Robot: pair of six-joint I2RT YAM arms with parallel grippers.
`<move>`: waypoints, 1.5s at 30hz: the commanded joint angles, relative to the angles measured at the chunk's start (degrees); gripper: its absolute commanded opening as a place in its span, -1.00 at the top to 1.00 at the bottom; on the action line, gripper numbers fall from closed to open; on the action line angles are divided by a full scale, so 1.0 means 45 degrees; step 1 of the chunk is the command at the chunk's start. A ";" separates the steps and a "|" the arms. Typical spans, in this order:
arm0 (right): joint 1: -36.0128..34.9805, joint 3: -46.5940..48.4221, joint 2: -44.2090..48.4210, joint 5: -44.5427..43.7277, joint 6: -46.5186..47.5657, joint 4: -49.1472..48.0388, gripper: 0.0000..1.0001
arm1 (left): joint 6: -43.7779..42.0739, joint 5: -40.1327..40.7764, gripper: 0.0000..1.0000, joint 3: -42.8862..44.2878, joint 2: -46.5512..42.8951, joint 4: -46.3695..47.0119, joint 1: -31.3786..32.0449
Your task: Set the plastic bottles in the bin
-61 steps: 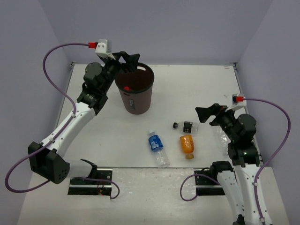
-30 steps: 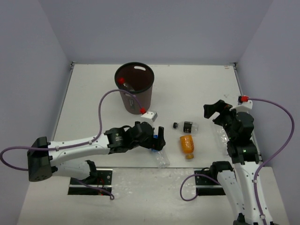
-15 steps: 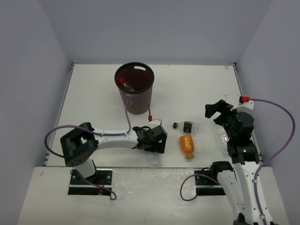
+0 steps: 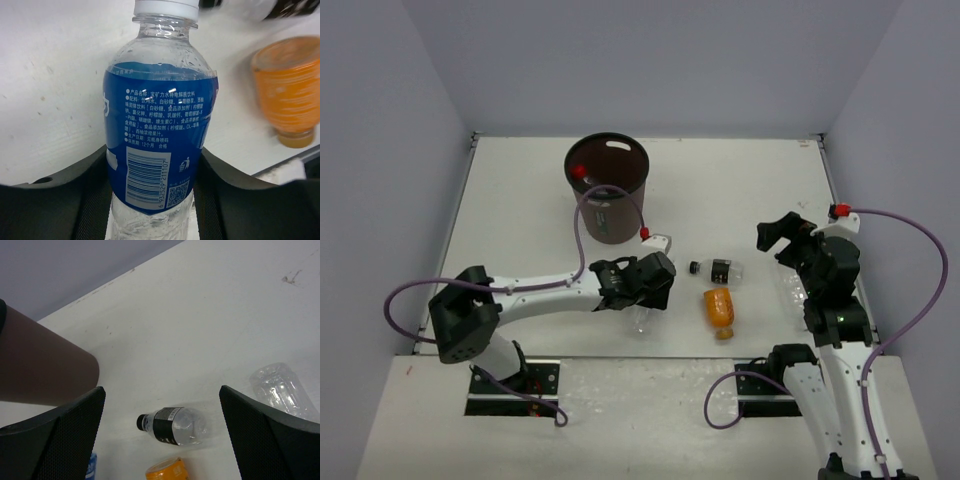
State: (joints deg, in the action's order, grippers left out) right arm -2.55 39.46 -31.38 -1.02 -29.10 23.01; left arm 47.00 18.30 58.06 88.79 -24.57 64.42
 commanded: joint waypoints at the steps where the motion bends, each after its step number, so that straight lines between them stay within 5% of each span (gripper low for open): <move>1: 0.0057 0.0254 0.0097 -0.0014 -0.0134 -0.0151 -0.97 | -0.2481 0.1919 0.46 0.1424 -0.2030 0.1050 0.0000; 6: 0.0058 0.0196 0.0117 0.0149 -0.0056 -0.0269 -0.97 | -0.5381 0.2713 0.38 0.1901 -0.3694 0.4383 -0.0019; 10: 0.0046 0.0195 0.0003 0.0406 -0.0037 -0.0301 -0.97 | -0.7948 0.5017 0.24 0.2483 -0.4061 0.6961 -0.0652; 19: 0.0058 -0.0017 -0.0097 0.1506 0.0096 -0.0887 -0.97 | -1.0127 0.4264 0.24 0.4068 -0.1408 1.1148 -0.5836; 29: 0.0058 -0.0149 -0.0410 0.1692 -0.0369 -0.0631 -0.97 | -0.8681 0.3747 0.04 0.4045 0.0208 1.1299 -0.7344; 30: 0.0041 -0.0273 -0.0361 0.1758 -0.0504 -0.0588 -0.97 | -0.8551 0.3730 -0.17 0.4031 0.0176 1.1300 -0.7344; 32: 0.0039 -0.0772 -0.0141 0.2057 -0.0832 -0.0428 -0.97 | -0.8319 0.3401 -0.99 0.3973 0.0094 1.0916 -0.7344; 40: -0.0003 -0.1152 0.0647 0.3270 -0.0746 0.0684 -0.97 | -0.7688 0.2798 -1.00 0.5405 -0.0911 0.8725 -0.7335; 45: -0.0839 -0.1113 0.0421 0.2146 -0.0679 0.1791 -0.97 | -0.7162 0.3130 -1.00 0.6423 -0.1844 0.5747 -0.7326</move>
State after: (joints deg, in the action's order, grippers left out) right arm -3.65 33.71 -28.73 10.81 -32.14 26.86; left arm 11.55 31.29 81.42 86.59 10.98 31.53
